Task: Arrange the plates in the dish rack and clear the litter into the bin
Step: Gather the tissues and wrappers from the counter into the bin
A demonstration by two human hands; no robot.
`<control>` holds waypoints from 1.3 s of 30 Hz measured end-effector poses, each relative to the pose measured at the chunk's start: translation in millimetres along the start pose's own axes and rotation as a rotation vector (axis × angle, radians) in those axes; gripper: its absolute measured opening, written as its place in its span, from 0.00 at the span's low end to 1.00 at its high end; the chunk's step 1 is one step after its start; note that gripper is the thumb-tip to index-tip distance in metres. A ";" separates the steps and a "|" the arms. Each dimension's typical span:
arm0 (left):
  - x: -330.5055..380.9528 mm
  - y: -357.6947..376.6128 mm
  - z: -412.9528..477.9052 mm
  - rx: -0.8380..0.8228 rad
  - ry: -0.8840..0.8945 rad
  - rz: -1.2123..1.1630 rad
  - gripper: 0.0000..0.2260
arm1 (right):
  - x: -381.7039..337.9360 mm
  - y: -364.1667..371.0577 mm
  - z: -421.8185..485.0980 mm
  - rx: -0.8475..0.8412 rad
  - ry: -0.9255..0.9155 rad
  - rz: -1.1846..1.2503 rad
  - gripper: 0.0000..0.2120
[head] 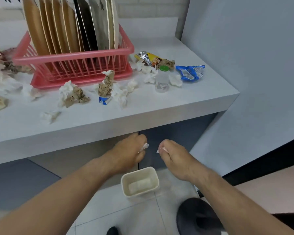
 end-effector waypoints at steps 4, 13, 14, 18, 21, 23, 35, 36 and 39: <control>-23.6 43.7 -10.6 -0.086 -0.072 -0.077 0.10 | 26.6 34.9 -6.9 -0.056 0.097 0.058 0.07; -129.3 190.3 -6.6 -0.328 -0.269 -0.168 0.23 | 123.2 159.9 22.6 -0.153 0.283 0.003 0.17; -141.8 209.0 -5.0 -0.347 -0.279 -0.165 0.22 | 136.9 177.1 27.4 -0.167 0.297 -0.003 0.18; -182.7 275.8 9.3 -0.390 -0.308 -0.111 0.15 | 194.6 244.3 50.1 -0.228 0.335 -0.036 0.22; -209.0 325.1 22.7 -0.388 -0.223 -0.026 0.17 | 230.7 280.7 66.5 -0.218 0.355 -0.039 0.22; -230.4 361.1 33.9 -0.377 -0.220 -0.022 0.17 | 253.6 300.2 77.3 -0.195 0.375 -0.037 0.20; -298.6 498.4 97.7 -0.480 -0.218 0.212 0.27 | 335.6 359.9 128.2 -0.175 0.291 -0.197 0.16; -302.7 503.8 100.1 -0.484 -0.229 0.209 0.33 | 337.1 361.7 132.5 -0.174 0.283 -0.210 0.17; -311.1 510.7 102.7 -0.449 -0.232 0.227 0.34 | 341.6 367.0 148.9 -0.185 0.262 -0.260 0.19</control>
Point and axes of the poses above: each hand's wrist, its own z-axis towards the middle knuckle, its own y-axis out of the palm, x = y × z, the point moved 2 cm from there along z, towards the middle knuckle, and after that the axes turned 1 degree about y, right-handed, at the moved point
